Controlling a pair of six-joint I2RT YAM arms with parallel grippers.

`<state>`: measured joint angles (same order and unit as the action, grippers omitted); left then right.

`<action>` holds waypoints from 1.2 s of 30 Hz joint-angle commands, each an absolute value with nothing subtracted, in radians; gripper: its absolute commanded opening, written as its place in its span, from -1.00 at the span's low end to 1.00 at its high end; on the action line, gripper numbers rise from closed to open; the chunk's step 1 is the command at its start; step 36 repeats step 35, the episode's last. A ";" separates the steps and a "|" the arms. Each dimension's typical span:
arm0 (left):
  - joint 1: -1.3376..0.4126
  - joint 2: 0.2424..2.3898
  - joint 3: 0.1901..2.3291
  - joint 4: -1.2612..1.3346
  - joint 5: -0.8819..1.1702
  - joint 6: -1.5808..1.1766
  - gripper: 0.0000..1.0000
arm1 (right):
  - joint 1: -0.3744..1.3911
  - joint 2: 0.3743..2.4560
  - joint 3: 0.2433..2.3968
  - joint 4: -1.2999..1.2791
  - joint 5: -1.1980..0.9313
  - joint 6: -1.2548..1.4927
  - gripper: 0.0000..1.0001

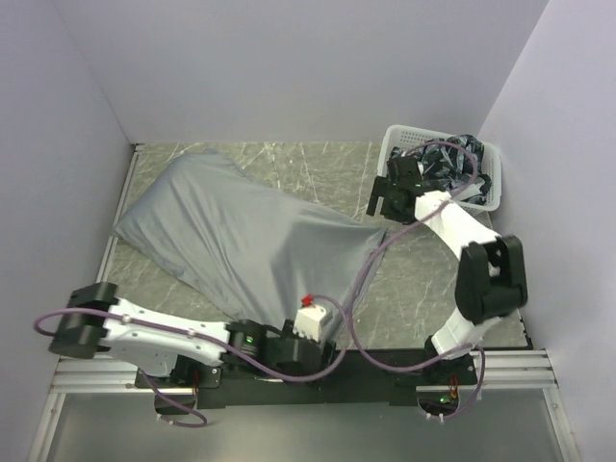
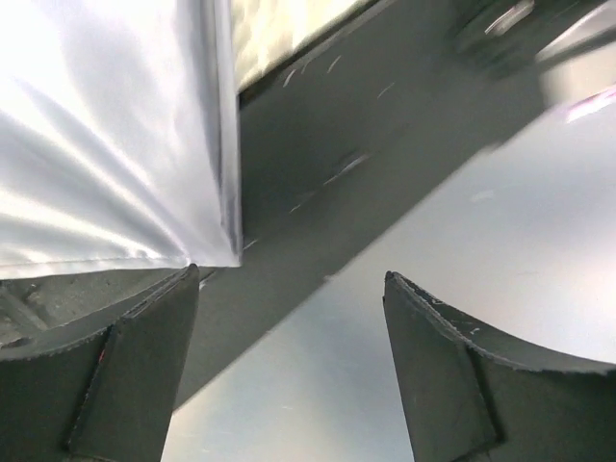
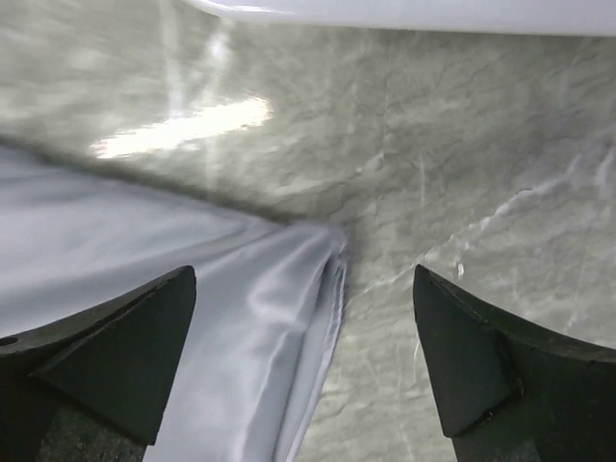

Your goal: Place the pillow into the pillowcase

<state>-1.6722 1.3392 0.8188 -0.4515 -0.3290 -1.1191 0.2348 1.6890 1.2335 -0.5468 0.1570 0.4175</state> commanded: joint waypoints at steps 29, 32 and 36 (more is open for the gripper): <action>-1.094 1.157 0.925 -0.334 -0.425 -0.907 0.99 | 0.247 0.945 0.747 -0.345 -0.132 0.523 1.00; -1.094 1.160 0.911 -0.321 -0.419 -0.916 0.99 | 0.247 0.968 0.759 -0.341 -0.152 0.522 0.99; -1.092 1.157 0.905 -0.318 -0.417 -0.916 0.99 | 0.247 0.980 0.776 -0.348 -0.150 0.509 0.99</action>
